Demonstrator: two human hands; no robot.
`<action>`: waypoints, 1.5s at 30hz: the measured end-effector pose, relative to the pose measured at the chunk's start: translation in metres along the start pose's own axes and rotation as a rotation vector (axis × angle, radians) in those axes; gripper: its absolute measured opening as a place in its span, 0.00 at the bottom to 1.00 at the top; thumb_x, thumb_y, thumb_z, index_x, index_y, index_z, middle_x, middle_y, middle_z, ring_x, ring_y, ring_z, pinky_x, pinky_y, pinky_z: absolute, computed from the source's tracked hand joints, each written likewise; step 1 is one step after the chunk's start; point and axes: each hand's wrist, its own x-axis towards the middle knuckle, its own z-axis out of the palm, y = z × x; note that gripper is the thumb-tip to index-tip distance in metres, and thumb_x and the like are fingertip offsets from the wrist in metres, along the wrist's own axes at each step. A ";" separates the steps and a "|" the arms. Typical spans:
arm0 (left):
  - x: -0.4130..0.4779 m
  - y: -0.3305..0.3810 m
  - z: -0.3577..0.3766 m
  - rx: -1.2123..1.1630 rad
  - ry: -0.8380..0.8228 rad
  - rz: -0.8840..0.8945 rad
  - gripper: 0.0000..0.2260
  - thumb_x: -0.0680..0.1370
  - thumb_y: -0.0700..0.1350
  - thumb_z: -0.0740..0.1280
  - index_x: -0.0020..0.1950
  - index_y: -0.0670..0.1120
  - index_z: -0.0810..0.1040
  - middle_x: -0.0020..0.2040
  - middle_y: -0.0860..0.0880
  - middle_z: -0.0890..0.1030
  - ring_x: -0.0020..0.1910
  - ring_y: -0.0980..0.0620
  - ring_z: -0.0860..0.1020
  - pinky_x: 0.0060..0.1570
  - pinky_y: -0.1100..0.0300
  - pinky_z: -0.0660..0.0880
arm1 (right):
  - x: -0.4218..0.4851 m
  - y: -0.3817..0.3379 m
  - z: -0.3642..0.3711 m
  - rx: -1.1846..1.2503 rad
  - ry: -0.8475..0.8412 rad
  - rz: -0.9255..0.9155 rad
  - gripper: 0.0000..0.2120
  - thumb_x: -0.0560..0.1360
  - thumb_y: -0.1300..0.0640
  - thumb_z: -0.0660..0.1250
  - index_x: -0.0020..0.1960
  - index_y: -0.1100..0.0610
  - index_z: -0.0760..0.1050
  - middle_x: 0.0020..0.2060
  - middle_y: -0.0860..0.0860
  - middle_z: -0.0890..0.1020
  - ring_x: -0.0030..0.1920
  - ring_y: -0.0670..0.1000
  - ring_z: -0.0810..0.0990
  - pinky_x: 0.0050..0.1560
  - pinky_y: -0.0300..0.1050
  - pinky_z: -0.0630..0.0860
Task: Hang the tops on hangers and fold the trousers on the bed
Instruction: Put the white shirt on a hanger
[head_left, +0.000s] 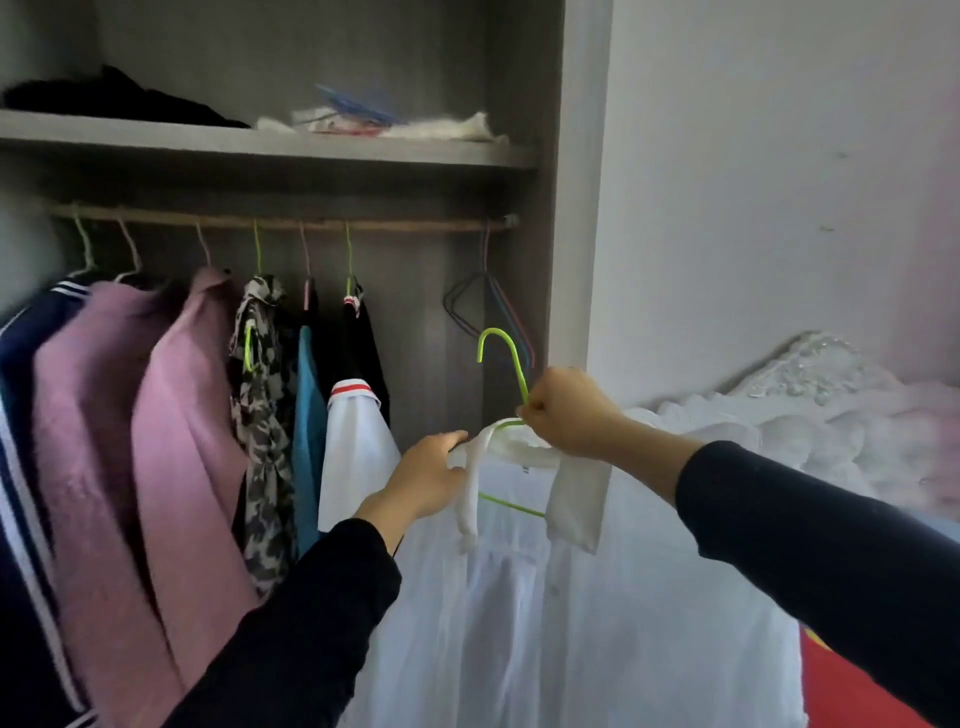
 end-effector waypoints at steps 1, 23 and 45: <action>0.010 -0.004 -0.004 0.006 0.010 0.020 0.17 0.76 0.48 0.62 0.64 0.49 0.76 0.60 0.49 0.79 0.60 0.48 0.76 0.61 0.53 0.73 | 0.014 -0.003 0.006 0.012 0.027 0.021 0.14 0.77 0.58 0.63 0.34 0.62 0.70 0.28 0.53 0.69 0.33 0.57 0.69 0.32 0.42 0.63; 0.234 -0.059 -0.192 0.447 0.553 0.182 0.19 0.76 0.41 0.63 0.67 0.51 0.73 0.69 0.51 0.68 0.70 0.49 0.65 0.61 0.53 0.69 | 0.333 -0.071 0.064 0.282 0.430 0.108 0.07 0.77 0.55 0.65 0.45 0.58 0.76 0.41 0.54 0.80 0.45 0.57 0.81 0.44 0.53 0.80; 0.343 -0.078 -0.229 0.473 0.676 0.453 0.27 0.74 0.35 0.61 0.73 0.44 0.66 0.69 0.45 0.70 0.68 0.44 0.64 0.72 0.56 0.54 | 0.414 -0.091 0.111 0.266 0.336 0.078 0.12 0.79 0.53 0.63 0.51 0.62 0.76 0.51 0.61 0.80 0.53 0.62 0.79 0.49 0.50 0.76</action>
